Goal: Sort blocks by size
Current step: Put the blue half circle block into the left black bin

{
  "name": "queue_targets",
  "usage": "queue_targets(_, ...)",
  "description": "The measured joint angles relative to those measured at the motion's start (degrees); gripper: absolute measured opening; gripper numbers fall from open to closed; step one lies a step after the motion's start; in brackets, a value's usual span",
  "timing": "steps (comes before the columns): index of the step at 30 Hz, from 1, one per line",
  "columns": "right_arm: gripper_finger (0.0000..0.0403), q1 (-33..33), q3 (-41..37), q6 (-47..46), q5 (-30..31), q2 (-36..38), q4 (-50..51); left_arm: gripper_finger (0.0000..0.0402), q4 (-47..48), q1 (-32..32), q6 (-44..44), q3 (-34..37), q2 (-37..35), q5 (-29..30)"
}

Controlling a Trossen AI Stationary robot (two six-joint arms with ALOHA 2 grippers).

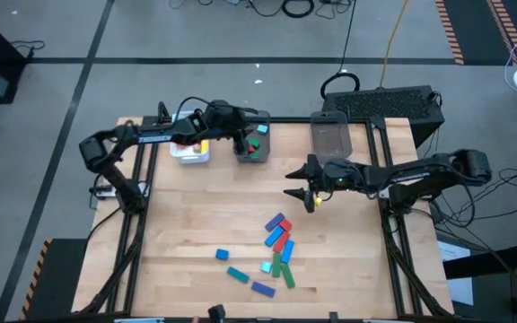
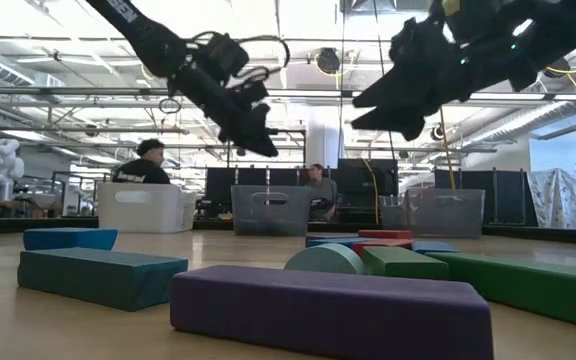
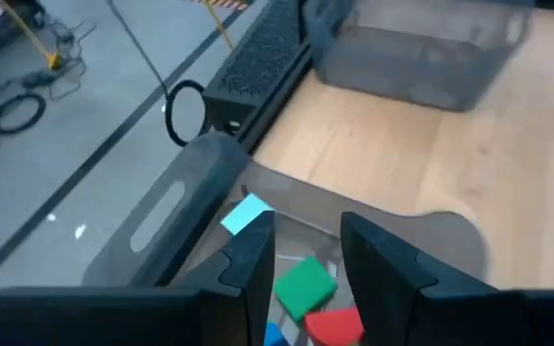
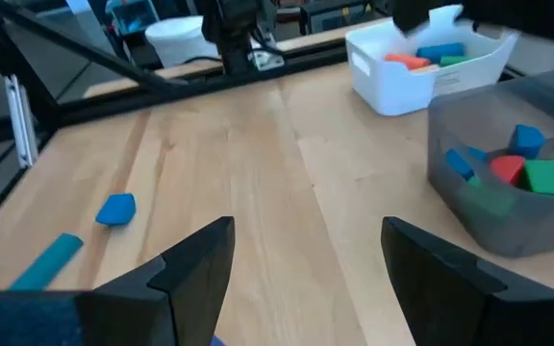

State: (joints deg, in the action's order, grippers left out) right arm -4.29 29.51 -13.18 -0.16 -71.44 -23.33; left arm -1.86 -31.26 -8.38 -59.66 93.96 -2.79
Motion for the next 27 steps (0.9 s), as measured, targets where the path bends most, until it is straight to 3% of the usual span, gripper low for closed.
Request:
queue_targets(3, 0.0251, 0.2, 0.0, 0.5, -0.8, -4.5, -4.0, 0.0114, 5.6, 1.3, -1.0, 0.0, -3.5, 0.0)
queue_targets(9, 0.0251, 0.2, 0.2, 1.0, -9.3, -13.6, -16.8, 0.0107, 17.9, 5.7, -0.8, 0.0, -8.3, 0.0)
queue_targets(19, 0.0251, 4.6, 13.6, 1.3, -12.2, -30.1, -13.6, 0.0107, 35.6, 19.4, 2.3, 0.0, -10.1, 0.1)
queue_targets(27, 0.0251, 8.9, 24.5, 4.0, -12.2, -38.8, -8.2, 0.0107, 44.8, 34.5, 15.3, 0.0, -10.5, 13.6)
